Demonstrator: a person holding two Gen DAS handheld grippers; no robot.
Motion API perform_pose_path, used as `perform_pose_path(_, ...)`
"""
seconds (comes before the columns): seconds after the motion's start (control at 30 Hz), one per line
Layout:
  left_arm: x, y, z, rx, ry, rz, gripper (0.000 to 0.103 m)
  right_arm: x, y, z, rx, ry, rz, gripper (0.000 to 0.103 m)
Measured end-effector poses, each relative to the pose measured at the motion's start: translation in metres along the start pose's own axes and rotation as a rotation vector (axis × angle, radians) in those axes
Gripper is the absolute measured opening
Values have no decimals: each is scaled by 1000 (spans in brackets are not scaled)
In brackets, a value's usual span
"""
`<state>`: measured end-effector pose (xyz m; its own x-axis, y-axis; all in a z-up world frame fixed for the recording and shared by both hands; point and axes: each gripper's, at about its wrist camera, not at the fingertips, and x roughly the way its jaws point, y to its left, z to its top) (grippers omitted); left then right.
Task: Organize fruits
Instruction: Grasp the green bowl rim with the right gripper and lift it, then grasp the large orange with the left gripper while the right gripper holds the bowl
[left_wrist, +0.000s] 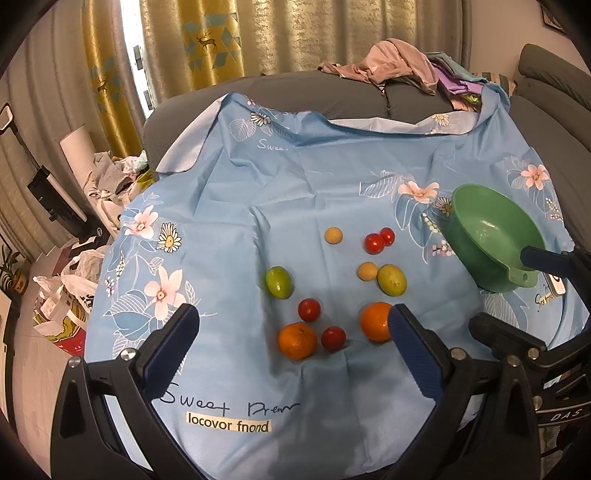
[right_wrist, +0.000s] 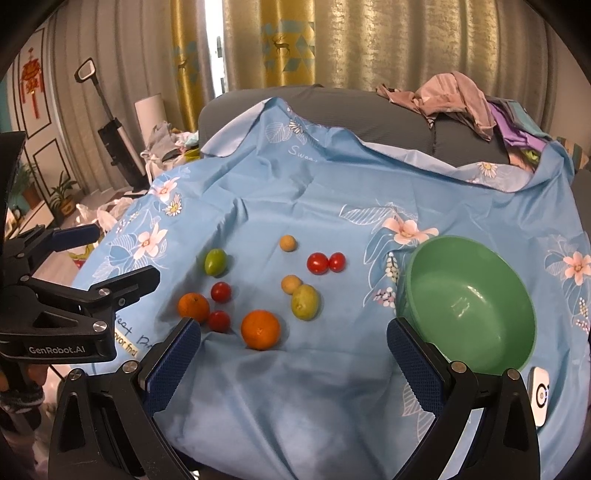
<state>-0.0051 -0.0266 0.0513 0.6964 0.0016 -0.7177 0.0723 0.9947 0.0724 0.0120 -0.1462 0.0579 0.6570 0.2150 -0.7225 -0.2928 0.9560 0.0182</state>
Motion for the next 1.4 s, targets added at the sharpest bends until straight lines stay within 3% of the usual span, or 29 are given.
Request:
perform_pose_path(0.5, 8, 3, -2, -6, 21, -19, 102, 4, 0, -4, 3, 8, 5, 101)
perform_pose_path(0.67, 18, 15, -13, -48, 46, -133, 102, 12, -1, -11, 16, 23, 25, 101)
perform_pose_path(0.8, 29, 22, -26, -60, 73, -170, 102, 24, -4, -22, 34, 47, 66, 101)
perform_pose_path(0.93, 42, 28, -38, -91, 98, -254, 102, 39, -10, -30, 68, 81, 110, 96)
perform_pose_path(1.13, 60, 19, -49, -86, 137, -316, 101, 62, -25, -36, 142, 121, 179, 84)
perform_pose_path(1.33, 79, 25, -46, -77, 160, -270, 89, 76, -16, -36, 102, 138, 235, 77)
perform_pose_path(1.4, 86, 26, -44, -65, 165, -260, 78, 83, -12, -35, 89, 148, 241, 74)
